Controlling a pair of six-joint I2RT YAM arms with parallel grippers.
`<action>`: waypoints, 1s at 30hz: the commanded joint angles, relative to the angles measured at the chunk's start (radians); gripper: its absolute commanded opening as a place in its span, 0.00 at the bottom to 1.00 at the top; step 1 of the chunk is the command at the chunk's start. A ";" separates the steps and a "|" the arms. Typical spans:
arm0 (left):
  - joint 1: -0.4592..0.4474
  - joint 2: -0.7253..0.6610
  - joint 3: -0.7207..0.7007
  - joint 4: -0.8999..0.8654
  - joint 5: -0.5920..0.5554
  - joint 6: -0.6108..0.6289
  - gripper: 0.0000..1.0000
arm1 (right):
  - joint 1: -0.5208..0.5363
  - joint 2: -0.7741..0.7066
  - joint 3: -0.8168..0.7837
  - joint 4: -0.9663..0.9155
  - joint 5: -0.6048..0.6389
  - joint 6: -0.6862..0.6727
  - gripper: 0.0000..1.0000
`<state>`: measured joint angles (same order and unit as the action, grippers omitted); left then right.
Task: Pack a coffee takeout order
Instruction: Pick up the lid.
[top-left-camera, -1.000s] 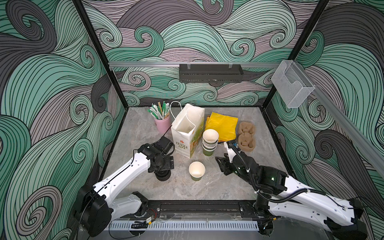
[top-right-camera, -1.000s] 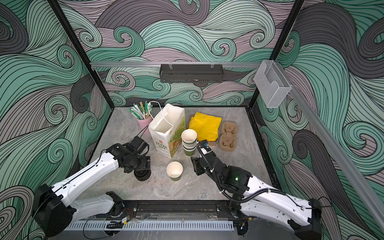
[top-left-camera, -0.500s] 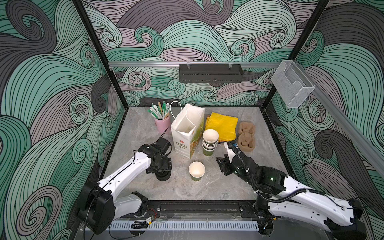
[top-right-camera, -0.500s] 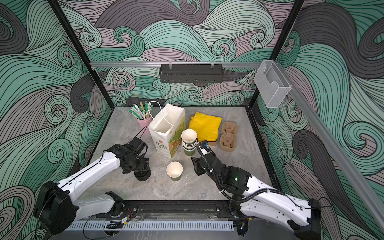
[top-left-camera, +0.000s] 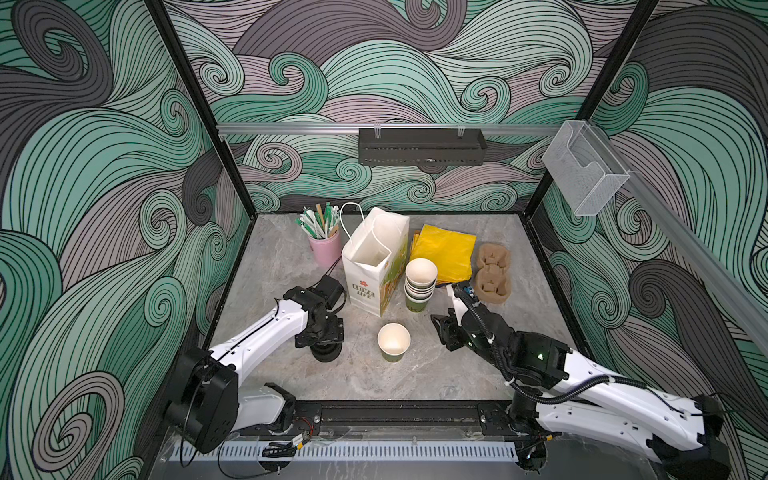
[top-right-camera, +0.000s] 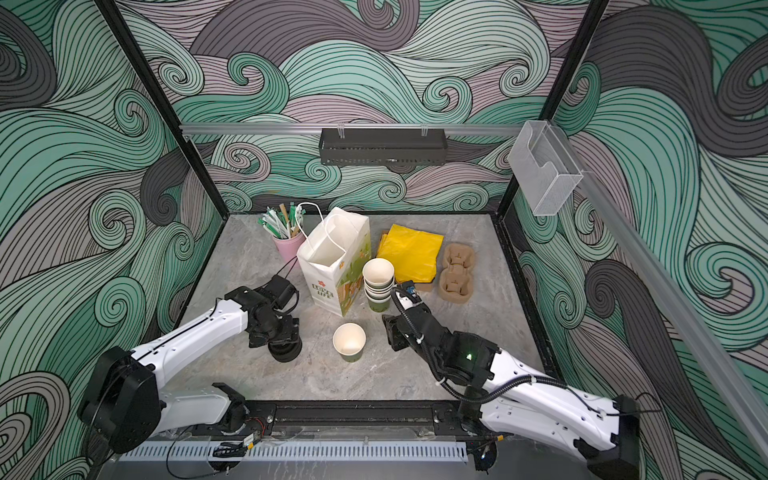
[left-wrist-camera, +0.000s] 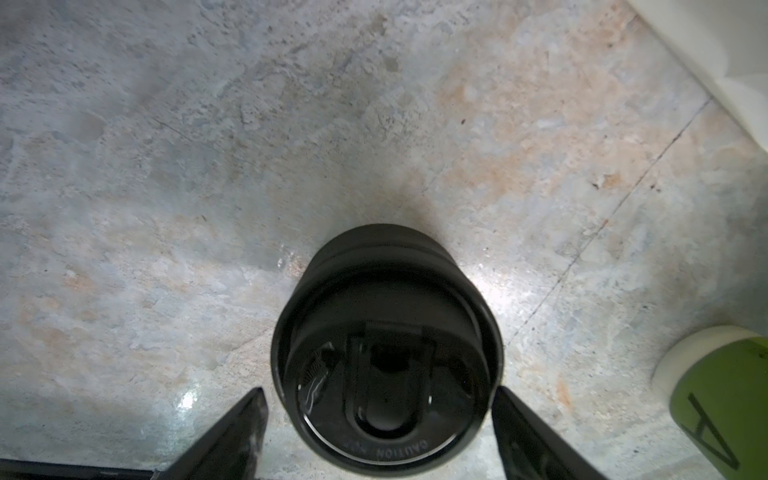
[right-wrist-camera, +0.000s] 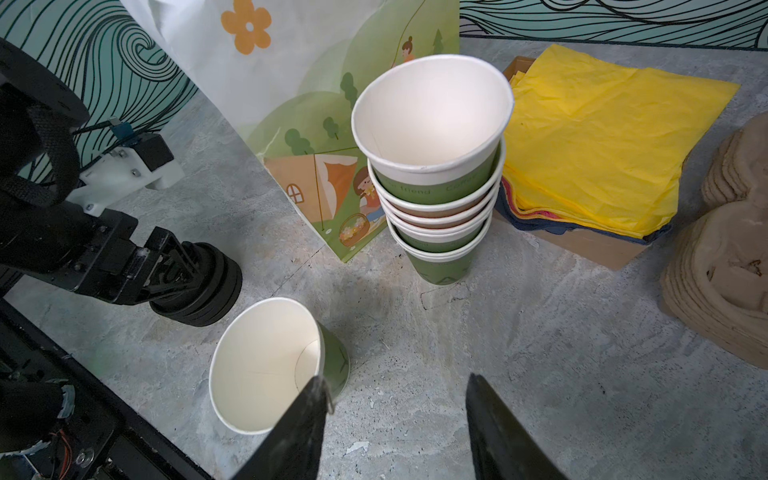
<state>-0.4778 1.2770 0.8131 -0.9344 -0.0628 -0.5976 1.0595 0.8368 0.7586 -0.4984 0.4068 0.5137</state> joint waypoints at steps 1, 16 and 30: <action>0.012 -0.002 0.005 0.017 -0.015 0.007 0.84 | -0.008 0.003 -0.001 -0.011 0.003 0.022 0.56; 0.012 0.010 -0.021 0.043 0.004 -0.002 0.79 | -0.010 0.015 0.004 -0.013 -0.003 0.020 0.56; 0.014 0.004 -0.027 0.043 0.006 -0.008 0.75 | -0.009 0.027 0.013 -0.002 -0.019 0.013 0.56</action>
<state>-0.4713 1.2812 0.7914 -0.8886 -0.0593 -0.5983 1.0550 0.8642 0.7586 -0.4976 0.3901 0.5133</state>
